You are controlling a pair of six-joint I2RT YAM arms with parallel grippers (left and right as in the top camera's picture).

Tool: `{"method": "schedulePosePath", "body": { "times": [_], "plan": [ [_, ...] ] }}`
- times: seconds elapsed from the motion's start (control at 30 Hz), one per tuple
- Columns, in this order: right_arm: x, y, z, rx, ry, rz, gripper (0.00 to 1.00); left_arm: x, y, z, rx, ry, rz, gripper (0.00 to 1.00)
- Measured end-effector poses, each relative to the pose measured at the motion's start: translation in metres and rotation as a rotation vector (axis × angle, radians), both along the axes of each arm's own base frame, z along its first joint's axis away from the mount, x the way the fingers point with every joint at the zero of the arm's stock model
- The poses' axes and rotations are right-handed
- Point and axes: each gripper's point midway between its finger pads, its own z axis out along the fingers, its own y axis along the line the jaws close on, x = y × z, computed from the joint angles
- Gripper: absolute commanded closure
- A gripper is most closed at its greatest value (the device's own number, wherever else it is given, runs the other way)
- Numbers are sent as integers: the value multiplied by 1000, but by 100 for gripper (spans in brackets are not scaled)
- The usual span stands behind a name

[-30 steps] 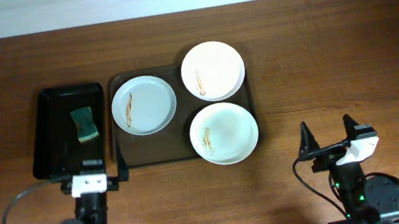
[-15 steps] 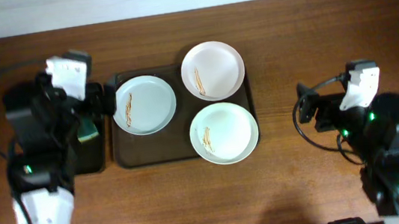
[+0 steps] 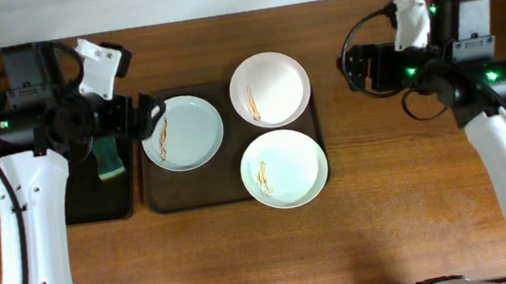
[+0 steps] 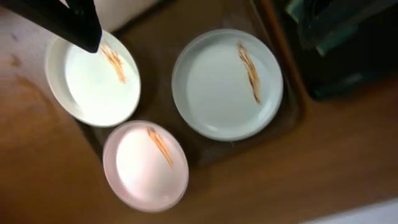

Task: Clean dirty plates on tray and stack at the side
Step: 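Move left gripper to the sponge and right gripper to the left plate rim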

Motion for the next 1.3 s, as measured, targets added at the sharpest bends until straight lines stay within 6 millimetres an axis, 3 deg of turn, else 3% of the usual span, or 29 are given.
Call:
{"method": "schedulePosePath", "body": {
  "times": [0.1,0.23,0.3,0.43,0.57,0.67,0.7,0.73,0.77,0.9,1.0,1.07,1.13,1.2,1.3],
  "plan": [
    [11,23,-1,89,-7,77,2,-7,-1,-4,-7,37,-3,1],
    [9,66,-10,102,22,144,2,-3,-1,-1,-9,17,6,1],
    [8,86,-15,86,40,162,2,5,9,-1,-4,22,106,1],
    [19,116,-11,10,68,150,2,9,51,3,66,67,418,1],
    [36,145,-18,-88,124,148,2,-8,82,23,63,158,607,1],
    [47,159,-35,-126,176,149,2,-18,101,14,77,278,687,2],
    [53,166,-45,-133,184,158,2,-16,110,2,88,328,721,9],
    [56,172,-54,-137,189,178,0,-11,119,-15,97,380,752,9],
    [61,181,-63,-128,188,202,11,-6,127,-29,105,415,775,9],
    [70,212,-89,-84,196,272,27,20,144,-67,129,452,812,9],
    [64,232,-119,-90,257,286,36,27,147,-69,130,431,817,9],
    [56,250,-152,-121,317,272,45,33,149,-67,131,404,822,9],
    [52,261,-185,-146,375,232,47,38,151,-65,127,382,824,9],
    [50,262,-211,-159,427,189,48,40,152,-64,127,370,826,9],
    [52,259,-231,-171,461,152,55,40,152,-64,128,369,826,9]
  ]
}}
